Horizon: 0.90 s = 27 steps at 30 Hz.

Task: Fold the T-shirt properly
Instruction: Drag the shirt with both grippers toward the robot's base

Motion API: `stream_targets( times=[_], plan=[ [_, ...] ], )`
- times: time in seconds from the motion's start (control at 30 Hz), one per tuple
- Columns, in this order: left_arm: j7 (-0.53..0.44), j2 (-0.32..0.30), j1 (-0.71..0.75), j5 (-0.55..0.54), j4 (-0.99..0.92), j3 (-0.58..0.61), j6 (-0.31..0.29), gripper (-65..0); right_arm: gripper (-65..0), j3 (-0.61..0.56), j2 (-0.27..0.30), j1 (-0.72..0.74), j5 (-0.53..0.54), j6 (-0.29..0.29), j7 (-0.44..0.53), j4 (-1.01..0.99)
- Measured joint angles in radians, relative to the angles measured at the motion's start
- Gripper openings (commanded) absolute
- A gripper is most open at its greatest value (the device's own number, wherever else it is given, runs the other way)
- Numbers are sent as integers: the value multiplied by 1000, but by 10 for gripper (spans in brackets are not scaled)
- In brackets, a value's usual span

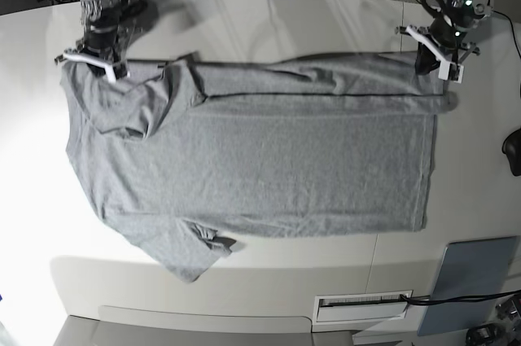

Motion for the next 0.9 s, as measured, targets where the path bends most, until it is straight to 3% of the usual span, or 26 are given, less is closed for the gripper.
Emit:
stream_targets(
  times=[0.37,0.5,0.6,0.73,0.9],
  plan=[
    [-50,-66,169,-24,16,-34,-51,-650,-650,123,-1,-255,16,8,-22,134],
    [-56,-65,190,-24,12,-66,-129,-650,-650,132,-2,-296,19,10,19,188],
    [-31,-66,180,-52,12,-71,-150,-650,-650,133,-2,-229,70,13,42,222],
    [-13,-66,168,-72,11,-72,-165,-650,-650,133,-3,-95,195,143,-3,181],
    [-9,-65,164,-76,10,-72,-165,-650,-650,134,-8,39,255,174,-23,102]
  ],
)
